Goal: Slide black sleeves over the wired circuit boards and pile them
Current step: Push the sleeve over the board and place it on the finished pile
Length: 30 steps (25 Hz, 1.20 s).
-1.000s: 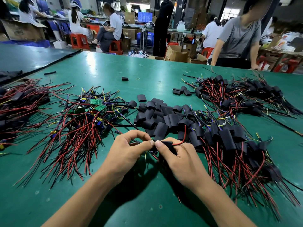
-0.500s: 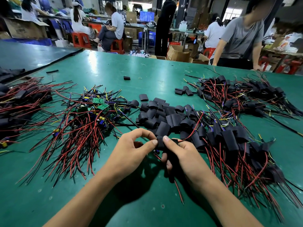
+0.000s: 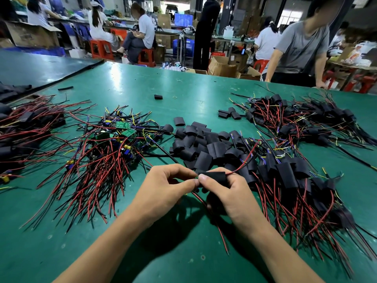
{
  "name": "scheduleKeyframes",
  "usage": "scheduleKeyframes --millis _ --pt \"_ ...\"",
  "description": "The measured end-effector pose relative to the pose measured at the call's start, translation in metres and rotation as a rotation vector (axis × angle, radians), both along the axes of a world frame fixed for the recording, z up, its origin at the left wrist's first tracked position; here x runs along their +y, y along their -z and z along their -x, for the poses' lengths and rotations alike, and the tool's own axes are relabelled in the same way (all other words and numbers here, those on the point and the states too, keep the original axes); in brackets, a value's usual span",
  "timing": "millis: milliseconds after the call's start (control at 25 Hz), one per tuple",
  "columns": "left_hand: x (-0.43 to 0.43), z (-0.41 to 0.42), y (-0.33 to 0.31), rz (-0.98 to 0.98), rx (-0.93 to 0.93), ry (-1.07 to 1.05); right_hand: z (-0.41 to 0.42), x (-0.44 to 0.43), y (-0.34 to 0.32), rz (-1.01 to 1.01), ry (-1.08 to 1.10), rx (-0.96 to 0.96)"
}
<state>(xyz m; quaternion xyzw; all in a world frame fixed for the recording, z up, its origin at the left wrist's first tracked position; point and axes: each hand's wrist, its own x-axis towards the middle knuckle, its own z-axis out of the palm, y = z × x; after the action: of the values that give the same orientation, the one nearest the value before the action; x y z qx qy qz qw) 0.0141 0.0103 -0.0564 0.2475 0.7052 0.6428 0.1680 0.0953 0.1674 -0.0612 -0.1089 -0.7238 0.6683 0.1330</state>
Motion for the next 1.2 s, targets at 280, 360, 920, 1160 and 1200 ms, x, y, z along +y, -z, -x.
scheduleKeyframes --millis 280,360,920,1160,1200 --pt "0.0 0.003 -0.001 -0.104 -0.128 0.056 0.0 -0.002 -0.006 0.134 0.013 -0.027" --pt "-0.001 0.005 -0.001 -0.136 -0.144 0.068 0.003 -0.003 -0.008 0.224 -0.006 -0.007" --pt "0.005 -0.006 -0.007 -0.084 -0.226 0.141 0.001 0.001 -0.008 0.206 0.058 -0.043" --pt "0.002 -0.007 -0.009 -0.06 -0.192 0.122 0.002 0.004 -0.009 0.323 -0.024 0.04" --pt "0.002 -0.007 -0.009 -0.074 -0.191 0.1 0.001 0.007 -0.009 0.364 -0.073 0.061"
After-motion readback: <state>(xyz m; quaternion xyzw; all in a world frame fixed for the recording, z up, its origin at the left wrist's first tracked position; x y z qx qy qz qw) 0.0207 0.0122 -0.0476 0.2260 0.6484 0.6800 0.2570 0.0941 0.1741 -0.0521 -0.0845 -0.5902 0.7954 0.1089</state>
